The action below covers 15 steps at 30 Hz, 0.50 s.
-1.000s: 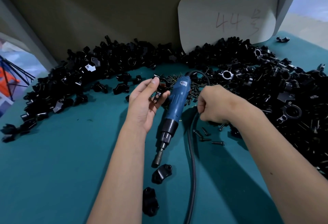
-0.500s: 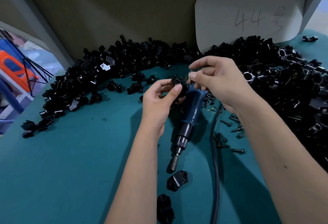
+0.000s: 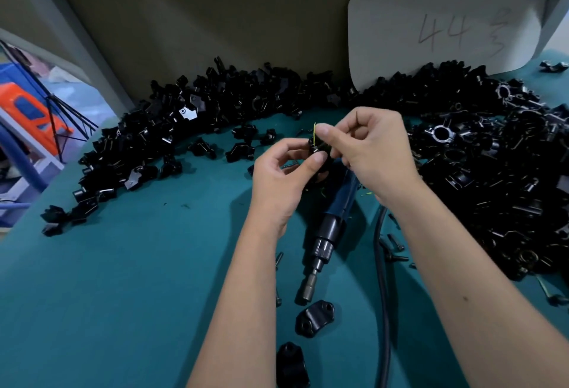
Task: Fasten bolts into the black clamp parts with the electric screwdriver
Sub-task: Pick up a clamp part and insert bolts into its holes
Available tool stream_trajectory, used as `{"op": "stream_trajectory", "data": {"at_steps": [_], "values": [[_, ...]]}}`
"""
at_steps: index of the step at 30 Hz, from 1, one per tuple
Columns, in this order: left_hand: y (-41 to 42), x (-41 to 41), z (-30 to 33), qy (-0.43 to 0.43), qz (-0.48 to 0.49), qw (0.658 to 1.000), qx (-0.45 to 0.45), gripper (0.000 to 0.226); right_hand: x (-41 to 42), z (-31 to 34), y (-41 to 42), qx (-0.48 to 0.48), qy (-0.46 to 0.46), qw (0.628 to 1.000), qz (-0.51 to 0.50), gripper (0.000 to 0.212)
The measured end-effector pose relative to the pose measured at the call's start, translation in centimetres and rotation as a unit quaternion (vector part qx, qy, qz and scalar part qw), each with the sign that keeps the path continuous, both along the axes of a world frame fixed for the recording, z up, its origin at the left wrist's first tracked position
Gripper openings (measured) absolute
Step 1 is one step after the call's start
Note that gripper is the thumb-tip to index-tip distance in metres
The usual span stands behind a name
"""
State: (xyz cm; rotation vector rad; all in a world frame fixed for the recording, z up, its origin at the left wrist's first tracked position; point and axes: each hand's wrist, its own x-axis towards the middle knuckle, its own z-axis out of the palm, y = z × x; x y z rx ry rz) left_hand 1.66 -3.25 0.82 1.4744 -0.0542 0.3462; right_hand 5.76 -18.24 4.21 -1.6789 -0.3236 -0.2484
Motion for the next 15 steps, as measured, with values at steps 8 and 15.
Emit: {"op": "stream_trajectory", "data": {"at_steps": [8, 15], "values": [[-0.22, -0.03, -0.05, -0.014, -0.003, 0.999, 0.029, 0.021, -0.21, -0.09, 0.52, -0.033, -0.053, 0.998, -0.027, 0.033], [-0.16, -0.06, 0.05, -0.009, -0.003, 1.0, -0.011, 0.01, -0.01, -0.12, 0.27, -0.026, -0.075, 0.996, -0.046, 0.032]]}}
